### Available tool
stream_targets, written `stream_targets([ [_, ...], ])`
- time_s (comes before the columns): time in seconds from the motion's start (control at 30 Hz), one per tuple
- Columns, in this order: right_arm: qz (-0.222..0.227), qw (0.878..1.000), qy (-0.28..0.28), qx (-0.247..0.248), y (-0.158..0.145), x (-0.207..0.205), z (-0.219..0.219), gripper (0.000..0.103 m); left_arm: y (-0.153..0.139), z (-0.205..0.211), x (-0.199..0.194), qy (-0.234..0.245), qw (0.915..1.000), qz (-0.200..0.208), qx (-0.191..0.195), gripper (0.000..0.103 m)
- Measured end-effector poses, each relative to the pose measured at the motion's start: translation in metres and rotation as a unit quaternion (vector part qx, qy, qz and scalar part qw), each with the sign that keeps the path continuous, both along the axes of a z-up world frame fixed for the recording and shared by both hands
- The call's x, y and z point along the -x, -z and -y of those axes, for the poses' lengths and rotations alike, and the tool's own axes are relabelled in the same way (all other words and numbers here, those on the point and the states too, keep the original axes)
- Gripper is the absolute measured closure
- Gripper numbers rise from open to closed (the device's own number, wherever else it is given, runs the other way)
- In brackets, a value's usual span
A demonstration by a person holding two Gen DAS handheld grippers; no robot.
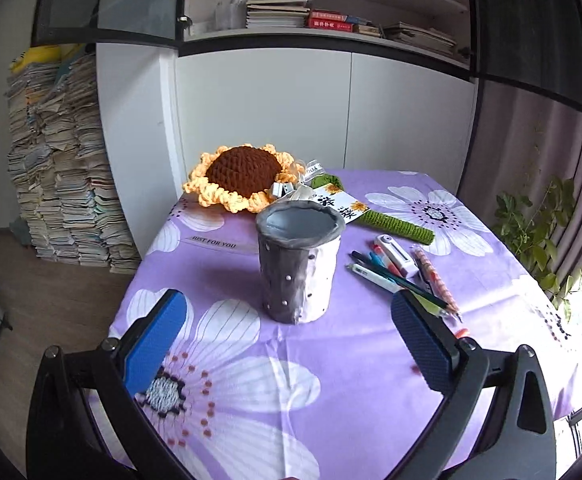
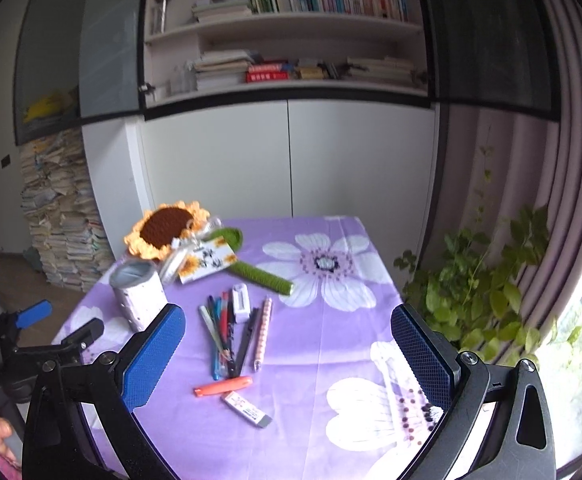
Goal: Organize stationery
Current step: 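Grasp the gray felt pen cup with the left gripper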
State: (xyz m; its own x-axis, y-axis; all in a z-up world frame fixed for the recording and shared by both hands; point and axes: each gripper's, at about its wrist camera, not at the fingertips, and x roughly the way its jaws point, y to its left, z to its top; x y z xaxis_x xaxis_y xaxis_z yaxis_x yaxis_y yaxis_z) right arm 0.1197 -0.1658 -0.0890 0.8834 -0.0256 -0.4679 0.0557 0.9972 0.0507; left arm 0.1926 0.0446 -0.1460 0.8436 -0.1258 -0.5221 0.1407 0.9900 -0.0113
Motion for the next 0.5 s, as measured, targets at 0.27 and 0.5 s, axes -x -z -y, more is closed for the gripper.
stream_targets([
  [0.27,-0.063,0.998,0.017,-0.002,0.039,-0.064,0.014,0.0,0.02,0.002,-0.057,0.034,0.999,-0.027,-0.012,0.005],
  [0.5,-0.102,0.994,0.028,0.003,0.06,-0.109,0.02,0.0,0.036,0.001,-0.091,0.046,0.9972,-0.06,-0.003,0.018],
])
